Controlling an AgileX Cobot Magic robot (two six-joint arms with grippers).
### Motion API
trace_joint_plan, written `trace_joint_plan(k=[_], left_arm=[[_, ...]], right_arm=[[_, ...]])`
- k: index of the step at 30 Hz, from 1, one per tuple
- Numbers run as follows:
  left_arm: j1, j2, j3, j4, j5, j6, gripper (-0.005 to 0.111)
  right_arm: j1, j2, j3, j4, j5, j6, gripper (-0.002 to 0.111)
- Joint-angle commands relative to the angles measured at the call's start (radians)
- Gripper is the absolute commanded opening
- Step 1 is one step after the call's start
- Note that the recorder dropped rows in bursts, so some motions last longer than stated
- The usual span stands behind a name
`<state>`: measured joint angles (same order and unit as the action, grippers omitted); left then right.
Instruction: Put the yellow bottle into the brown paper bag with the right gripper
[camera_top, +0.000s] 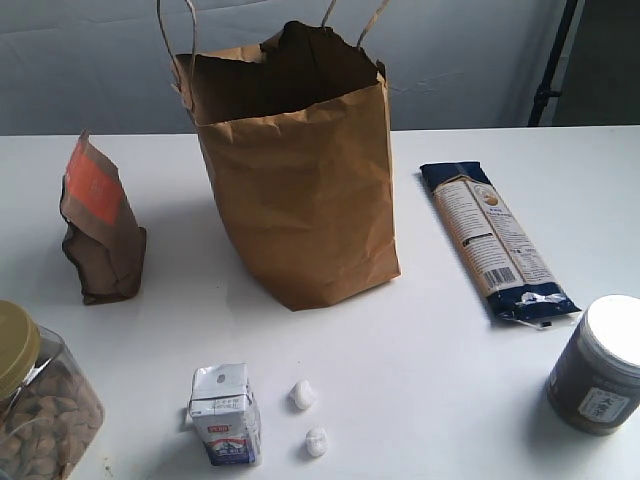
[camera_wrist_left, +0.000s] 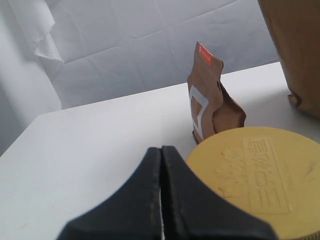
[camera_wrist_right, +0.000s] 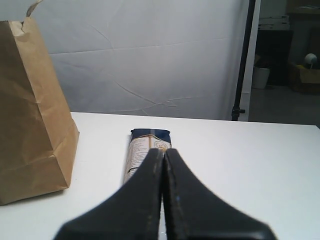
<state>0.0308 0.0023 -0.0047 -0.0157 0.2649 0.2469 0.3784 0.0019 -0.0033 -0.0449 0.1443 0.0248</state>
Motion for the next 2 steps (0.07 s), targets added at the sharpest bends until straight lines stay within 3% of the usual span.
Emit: trace_joint_plan(k=[1,2], left_arm=[[0.0,-0.002,0.005,0.003,-0.006,-0.007,0.0],[0.0,-0.002,0.005,0.003,-0.006,-0.007,0.0]], right_arm=[[-0.008,-0.002,0.003,0.003,-0.01,-0.007,0.0],[-0.008,-0.002,0.003,0.003,-0.01,-0.007,0.0]])
